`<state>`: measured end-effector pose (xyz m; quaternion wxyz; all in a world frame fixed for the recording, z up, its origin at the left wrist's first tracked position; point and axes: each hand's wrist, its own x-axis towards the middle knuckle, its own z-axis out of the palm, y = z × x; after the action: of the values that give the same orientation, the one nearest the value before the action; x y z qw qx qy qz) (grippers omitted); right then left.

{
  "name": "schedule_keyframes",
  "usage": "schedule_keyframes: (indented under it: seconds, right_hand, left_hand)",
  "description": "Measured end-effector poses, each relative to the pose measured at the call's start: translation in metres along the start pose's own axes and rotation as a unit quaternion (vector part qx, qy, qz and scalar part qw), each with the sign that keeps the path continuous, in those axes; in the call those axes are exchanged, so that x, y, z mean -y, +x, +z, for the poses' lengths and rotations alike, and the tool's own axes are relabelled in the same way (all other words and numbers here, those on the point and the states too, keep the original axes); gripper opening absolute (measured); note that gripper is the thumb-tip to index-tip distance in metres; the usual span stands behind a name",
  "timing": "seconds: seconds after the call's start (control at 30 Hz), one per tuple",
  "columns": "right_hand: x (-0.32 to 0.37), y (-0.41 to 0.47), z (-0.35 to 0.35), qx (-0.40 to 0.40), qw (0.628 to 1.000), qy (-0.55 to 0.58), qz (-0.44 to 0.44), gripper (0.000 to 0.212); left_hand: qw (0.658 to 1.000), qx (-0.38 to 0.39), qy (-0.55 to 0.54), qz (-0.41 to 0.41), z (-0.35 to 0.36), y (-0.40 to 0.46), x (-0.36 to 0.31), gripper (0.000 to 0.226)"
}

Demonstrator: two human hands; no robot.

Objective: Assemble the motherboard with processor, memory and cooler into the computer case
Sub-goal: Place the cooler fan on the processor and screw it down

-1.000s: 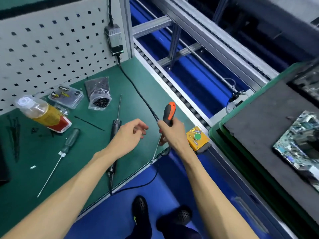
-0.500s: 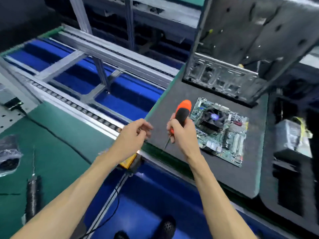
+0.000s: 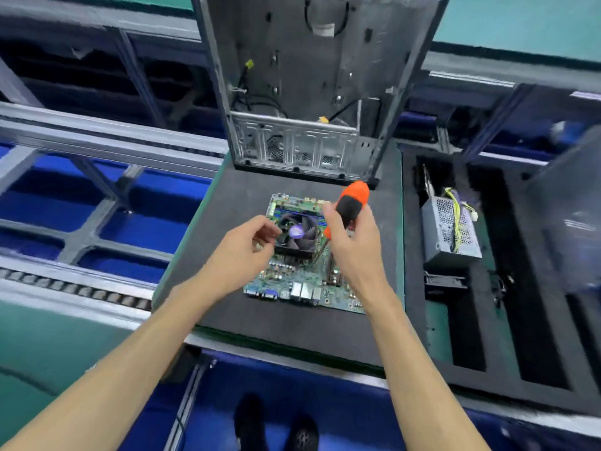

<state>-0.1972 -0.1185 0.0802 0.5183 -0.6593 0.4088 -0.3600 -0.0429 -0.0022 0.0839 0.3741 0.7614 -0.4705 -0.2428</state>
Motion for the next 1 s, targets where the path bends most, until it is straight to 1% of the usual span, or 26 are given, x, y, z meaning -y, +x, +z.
schedule_keyframes:
  seconds: [0.07, 0.13, 0.17, 0.23, 0.3, 0.33, 0.37, 0.43, 0.5, 0.6, 0.73, 0.87, 1.0]
  right_hand:
    - [-0.003, 0.011, -0.009, -0.011, 0.998, -0.056, -0.015, 0.041]
    - [-0.005, 0.022, -0.018, -0.023, 0.994, -0.107, -0.015, 0.043]
    - [-0.005, 0.027, -0.022, -0.026, 0.991, -0.128, -0.013, 0.043]
    - [-0.006, 0.035, -0.028, -0.026, 0.985, -0.17, -0.018, 0.038]
    - [-0.004, 0.042, -0.031, -0.028, 0.98, -0.196, -0.031, 0.029]
    - [-0.003, 0.046, -0.031, -0.034, 0.979, -0.2, -0.03, 0.026]
    - [-0.001, 0.049, -0.032, -0.044, 0.978, -0.201, -0.025, 0.025]
    - [0.005, 0.053, -0.031, -0.065, 0.978, -0.198, -0.017, 0.028]
    - [0.01, 0.056, -0.03, -0.073, 0.98, -0.183, -0.023, 0.027]
    - [0.012, 0.057, -0.029, -0.076, 0.983, -0.166, -0.031, 0.023]
    - [0.013, 0.056, -0.024, -0.097, 0.982, -0.155, -0.058, 0.018]
    - [0.014, 0.058, -0.021, -0.11, 0.981, -0.143, -0.077, 0.018]
    - [0.012, 0.06, -0.02, -0.096, 0.979, -0.156, -0.088, 0.021]
  left_hand:
    - [0.999, 0.015, 0.02, 0.026, 0.007, 0.019, 0.0, 0.022]
    - [0.995, 0.045, 0.056, 0.064, 0.014, 0.04, 0.002, 0.027]
    - [0.992, 0.064, 0.08, 0.08, 0.017, 0.05, 0.004, 0.035]
    - [0.975, 0.105, 0.163, 0.111, 0.023, 0.068, 0.01, 0.062]
    - [0.945, 0.149, 0.253, 0.142, 0.031, 0.085, 0.017, 0.091]
    - [0.931, 0.169, 0.285, 0.151, 0.035, 0.092, 0.021, 0.102]
    - [0.919, 0.189, 0.309, 0.154, 0.039, 0.097, 0.026, 0.11]
    - [0.905, 0.213, 0.337, 0.152, 0.046, 0.105, 0.037, 0.119]
    - [0.9, 0.21, 0.346, 0.161, 0.05, 0.109, 0.046, 0.118]
    - [0.904, 0.19, 0.336, 0.185, 0.053, 0.111, 0.054, 0.112]
    - [0.907, 0.185, 0.322, 0.199, 0.053, 0.113, 0.057, 0.109]
    - [0.909, 0.185, 0.311, 0.207, 0.053, 0.113, 0.059, 0.107]
    - [0.911, 0.184, 0.308, 0.205, 0.053, 0.113, 0.059, 0.105]
